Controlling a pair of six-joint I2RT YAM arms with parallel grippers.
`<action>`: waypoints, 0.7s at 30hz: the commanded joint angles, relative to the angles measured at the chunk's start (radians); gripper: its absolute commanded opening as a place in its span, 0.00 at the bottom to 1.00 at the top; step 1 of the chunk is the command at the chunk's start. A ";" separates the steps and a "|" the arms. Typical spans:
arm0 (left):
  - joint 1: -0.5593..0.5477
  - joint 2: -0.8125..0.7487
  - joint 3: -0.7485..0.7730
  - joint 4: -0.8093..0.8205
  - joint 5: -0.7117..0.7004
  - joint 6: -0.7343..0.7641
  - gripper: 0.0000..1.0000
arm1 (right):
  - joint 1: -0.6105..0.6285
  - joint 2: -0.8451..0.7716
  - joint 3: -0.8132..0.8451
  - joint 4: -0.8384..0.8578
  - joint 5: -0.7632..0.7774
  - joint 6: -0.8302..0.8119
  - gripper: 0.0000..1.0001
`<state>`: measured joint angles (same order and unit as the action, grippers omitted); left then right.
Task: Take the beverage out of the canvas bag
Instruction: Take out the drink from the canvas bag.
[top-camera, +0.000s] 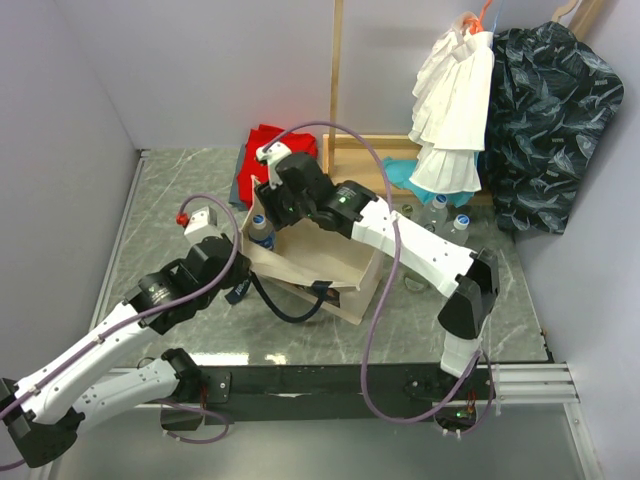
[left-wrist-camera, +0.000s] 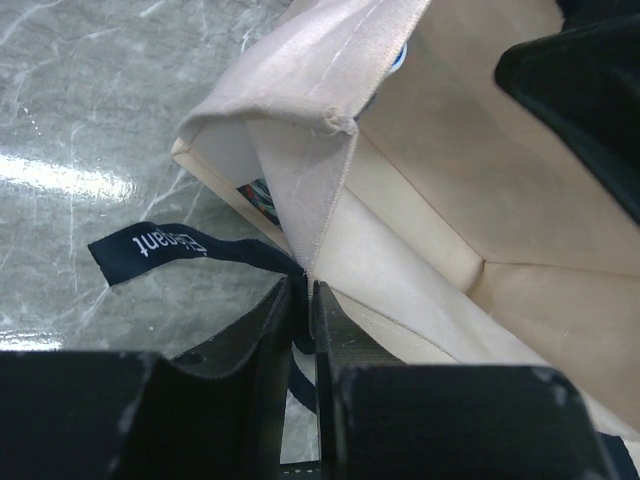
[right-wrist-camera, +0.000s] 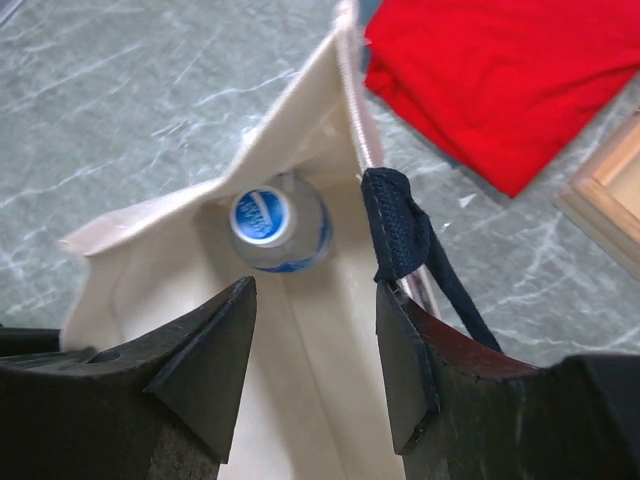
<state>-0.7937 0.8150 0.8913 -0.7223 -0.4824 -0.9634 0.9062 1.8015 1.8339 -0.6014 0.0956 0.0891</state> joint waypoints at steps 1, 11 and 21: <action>-0.002 0.009 0.003 0.012 -0.002 0.009 0.19 | 0.028 0.038 0.044 -0.024 -0.022 -0.015 0.58; -0.002 0.026 0.005 0.014 -0.004 0.015 0.20 | 0.076 -0.100 0.010 0.020 0.300 -0.034 0.60; -0.002 0.010 -0.005 0.018 -0.001 0.009 0.20 | 0.082 -0.180 -0.038 0.065 0.245 -0.046 0.64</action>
<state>-0.7937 0.8394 0.8913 -0.7143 -0.4828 -0.9627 0.9775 1.6608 1.8133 -0.5808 0.3782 0.0532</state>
